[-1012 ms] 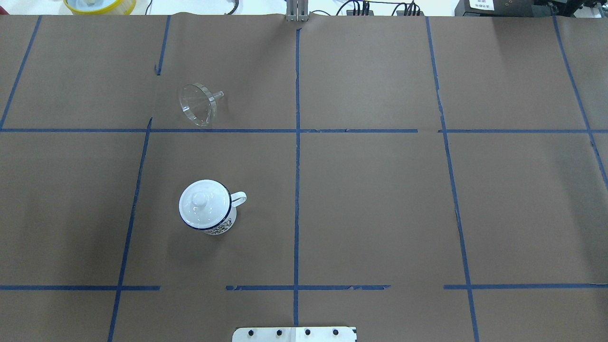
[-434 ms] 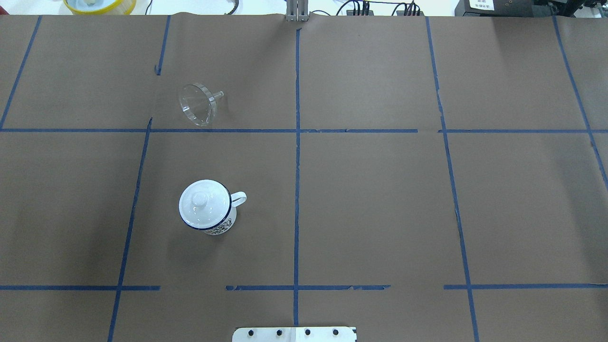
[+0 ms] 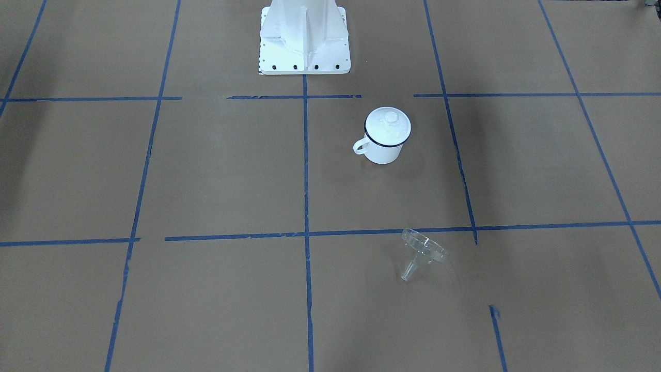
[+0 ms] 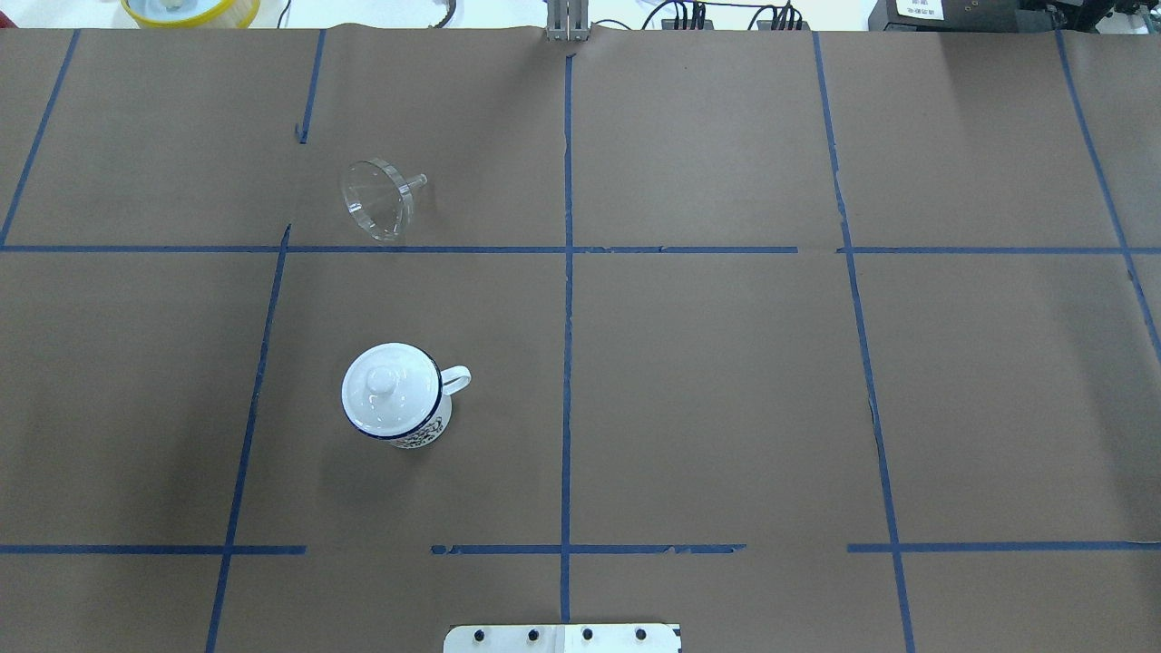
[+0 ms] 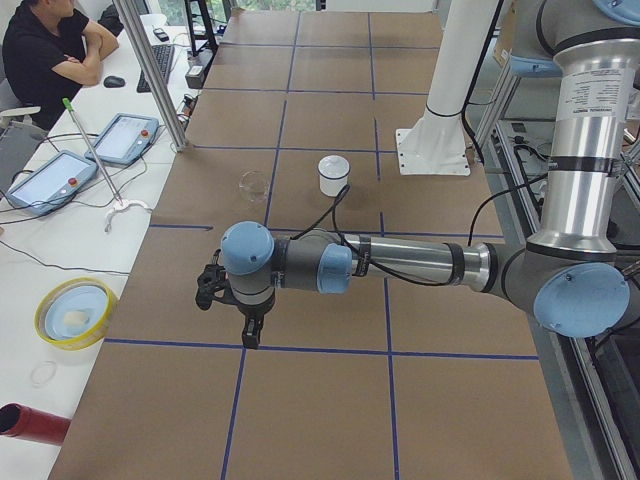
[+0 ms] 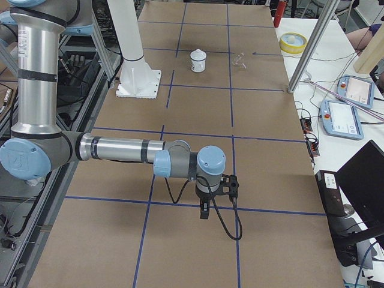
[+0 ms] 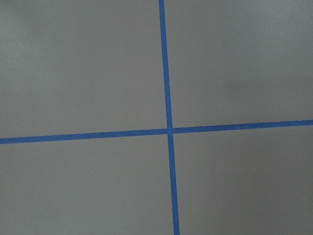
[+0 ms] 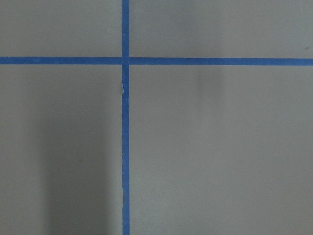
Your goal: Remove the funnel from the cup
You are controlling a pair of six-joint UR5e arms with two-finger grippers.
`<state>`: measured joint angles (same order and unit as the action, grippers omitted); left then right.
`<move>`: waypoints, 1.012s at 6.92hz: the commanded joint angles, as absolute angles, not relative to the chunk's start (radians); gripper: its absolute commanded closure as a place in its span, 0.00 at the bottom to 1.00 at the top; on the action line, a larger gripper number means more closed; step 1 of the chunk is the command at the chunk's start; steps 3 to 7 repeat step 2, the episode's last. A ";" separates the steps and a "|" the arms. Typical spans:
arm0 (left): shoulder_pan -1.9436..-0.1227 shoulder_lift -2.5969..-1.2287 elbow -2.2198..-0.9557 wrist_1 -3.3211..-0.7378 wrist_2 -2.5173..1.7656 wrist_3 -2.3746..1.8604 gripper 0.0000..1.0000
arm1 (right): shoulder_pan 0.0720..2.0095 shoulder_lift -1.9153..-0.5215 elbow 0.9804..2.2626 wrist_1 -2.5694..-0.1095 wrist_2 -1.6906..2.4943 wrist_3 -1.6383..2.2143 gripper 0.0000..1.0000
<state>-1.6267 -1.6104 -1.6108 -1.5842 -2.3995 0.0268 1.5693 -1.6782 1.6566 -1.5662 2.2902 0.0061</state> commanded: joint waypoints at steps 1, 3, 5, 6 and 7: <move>-1.626 -1.609 -1.603 -1.582 -2.399 0.026 0.00 | 1.569 -1.678 1.657 -1.566 2.290 0.006 0.00; -1.626 -1.609 -1.605 -1.582 -2.399 0.026 0.00 | 1.569 -1.678 1.655 -1.566 2.290 0.006 0.00; -1.626 -1.609 -1.605 -1.582 -2.399 0.026 0.00 | 1.569 -1.678 1.655 -1.566 2.290 0.006 0.00; -1.626 -1.609 -1.605 -1.582 -2.399 0.026 0.00 | 1.569 -1.678 1.655 -1.566 2.290 0.006 0.00; -1.626 -1.609 -1.605 -1.582 -2.399 0.026 0.00 | 1.569 -1.678 1.655 -1.566 2.290 0.006 0.00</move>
